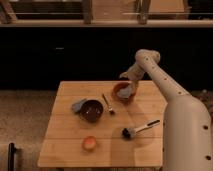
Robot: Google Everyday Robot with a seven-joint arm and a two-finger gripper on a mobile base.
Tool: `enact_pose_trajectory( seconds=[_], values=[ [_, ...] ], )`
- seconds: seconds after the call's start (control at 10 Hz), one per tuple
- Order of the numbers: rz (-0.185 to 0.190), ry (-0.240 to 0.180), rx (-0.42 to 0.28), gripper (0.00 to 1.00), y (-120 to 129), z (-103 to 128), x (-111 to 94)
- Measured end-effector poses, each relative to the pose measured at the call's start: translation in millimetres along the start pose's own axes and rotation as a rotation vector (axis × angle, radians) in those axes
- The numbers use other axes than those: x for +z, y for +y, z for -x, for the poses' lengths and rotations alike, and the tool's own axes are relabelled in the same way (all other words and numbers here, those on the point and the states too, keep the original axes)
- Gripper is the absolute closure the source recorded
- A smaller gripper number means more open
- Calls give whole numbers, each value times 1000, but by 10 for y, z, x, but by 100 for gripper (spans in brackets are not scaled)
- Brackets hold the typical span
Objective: Place towel in table surface
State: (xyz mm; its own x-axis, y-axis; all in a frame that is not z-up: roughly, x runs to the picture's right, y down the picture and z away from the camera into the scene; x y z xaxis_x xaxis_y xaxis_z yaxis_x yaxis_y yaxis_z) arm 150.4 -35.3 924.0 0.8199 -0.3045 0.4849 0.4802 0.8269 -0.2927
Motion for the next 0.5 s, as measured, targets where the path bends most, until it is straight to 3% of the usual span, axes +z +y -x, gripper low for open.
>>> enact_pose_trajectory(
  seconds=[0.2,0.5],
  values=[
    [5,-2,-7,35,-13,12,9],
    [16,-7,-9,36,-10,19,55]
  ],
)
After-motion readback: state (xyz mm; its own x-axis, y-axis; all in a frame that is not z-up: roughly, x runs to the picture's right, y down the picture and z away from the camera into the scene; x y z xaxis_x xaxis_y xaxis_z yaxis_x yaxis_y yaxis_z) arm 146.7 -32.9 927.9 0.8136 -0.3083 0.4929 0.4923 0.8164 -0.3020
